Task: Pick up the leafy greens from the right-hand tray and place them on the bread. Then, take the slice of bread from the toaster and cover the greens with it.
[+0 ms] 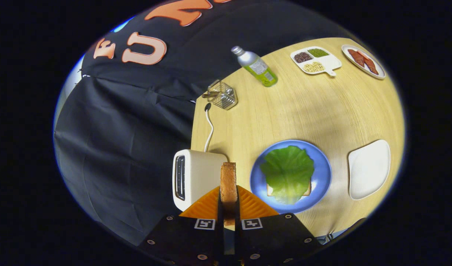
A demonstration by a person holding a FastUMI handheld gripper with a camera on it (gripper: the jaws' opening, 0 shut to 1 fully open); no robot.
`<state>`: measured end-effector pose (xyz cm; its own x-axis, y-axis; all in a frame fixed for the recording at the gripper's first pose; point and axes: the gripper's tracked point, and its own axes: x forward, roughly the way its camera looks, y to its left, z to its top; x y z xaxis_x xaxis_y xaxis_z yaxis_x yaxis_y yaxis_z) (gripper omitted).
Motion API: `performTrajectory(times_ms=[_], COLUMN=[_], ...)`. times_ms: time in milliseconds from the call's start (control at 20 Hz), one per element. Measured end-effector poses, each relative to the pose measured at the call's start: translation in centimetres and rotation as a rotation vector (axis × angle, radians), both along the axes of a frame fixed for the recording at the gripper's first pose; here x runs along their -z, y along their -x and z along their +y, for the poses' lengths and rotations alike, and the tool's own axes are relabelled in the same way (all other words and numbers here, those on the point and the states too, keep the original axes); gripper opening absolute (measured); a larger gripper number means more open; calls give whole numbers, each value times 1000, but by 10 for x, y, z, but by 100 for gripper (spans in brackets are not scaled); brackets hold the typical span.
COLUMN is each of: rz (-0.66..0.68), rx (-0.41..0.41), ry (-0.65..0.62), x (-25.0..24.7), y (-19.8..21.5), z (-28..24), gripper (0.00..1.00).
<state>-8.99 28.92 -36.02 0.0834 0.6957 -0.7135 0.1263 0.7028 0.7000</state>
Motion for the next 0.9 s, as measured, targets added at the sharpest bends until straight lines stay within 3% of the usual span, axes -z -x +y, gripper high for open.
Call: performTrajectory(times_ms=[350, 650, 900], rz=[25, 66, 106], rx=[2, 63, 101], ry=[-4, -36, 11], x=[42, 81, 113], y=[11, 13, 27], z=[-14, -24, -35], gripper=[12, 12, 12])
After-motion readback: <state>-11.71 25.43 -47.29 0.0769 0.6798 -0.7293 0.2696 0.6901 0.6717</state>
